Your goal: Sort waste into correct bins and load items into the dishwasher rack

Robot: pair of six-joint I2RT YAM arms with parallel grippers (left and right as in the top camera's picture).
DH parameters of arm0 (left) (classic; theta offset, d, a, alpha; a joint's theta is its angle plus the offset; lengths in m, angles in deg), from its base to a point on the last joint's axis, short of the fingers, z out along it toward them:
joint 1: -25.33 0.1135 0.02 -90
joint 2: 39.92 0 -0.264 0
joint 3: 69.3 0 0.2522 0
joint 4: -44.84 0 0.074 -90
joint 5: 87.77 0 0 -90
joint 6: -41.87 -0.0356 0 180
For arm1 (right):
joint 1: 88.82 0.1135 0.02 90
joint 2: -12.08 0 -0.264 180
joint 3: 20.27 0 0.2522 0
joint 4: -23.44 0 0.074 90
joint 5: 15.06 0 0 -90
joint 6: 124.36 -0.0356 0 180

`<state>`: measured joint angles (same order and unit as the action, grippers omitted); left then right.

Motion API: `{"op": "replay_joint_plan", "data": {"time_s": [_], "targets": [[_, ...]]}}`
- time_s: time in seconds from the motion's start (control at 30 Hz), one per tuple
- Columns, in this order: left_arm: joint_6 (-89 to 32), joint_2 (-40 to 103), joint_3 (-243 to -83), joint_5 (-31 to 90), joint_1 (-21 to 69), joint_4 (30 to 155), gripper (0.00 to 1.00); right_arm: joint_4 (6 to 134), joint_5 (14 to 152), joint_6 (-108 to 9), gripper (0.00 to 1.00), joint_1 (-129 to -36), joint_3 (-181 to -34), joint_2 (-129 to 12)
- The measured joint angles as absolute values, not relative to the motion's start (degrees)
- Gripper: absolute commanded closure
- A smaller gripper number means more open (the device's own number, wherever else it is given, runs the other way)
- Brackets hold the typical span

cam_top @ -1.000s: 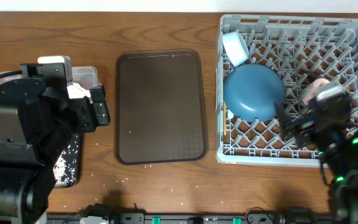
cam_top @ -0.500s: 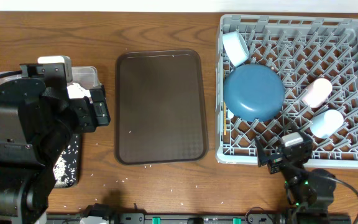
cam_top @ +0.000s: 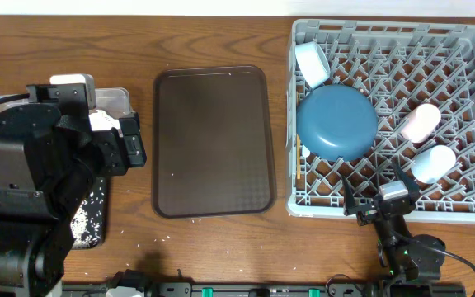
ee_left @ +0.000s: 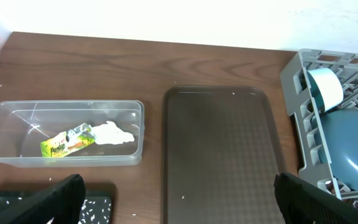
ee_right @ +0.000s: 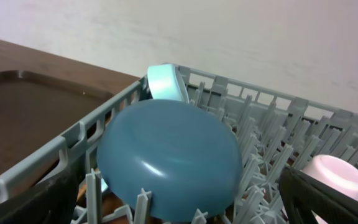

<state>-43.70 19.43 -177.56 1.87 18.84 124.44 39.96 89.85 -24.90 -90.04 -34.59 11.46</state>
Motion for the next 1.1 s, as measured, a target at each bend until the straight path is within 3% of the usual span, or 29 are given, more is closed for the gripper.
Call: {"op": "replay_joint_plan", "data": {"time_s": [0.73, 1.1], "targets": [[-43.79, 19.43, -177.56, 1.81, 18.82, 124.46, 0.02, 39.96, 89.68, -24.9, 0.01, -90.04, -34.59, 11.46], [-47.94, 18.71, -177.45, -5.71, 18.82, 126.1, 0.02, 39.96, 89.68, -24.9, 0.01, -90.04, -34.59, 11.46]]}}
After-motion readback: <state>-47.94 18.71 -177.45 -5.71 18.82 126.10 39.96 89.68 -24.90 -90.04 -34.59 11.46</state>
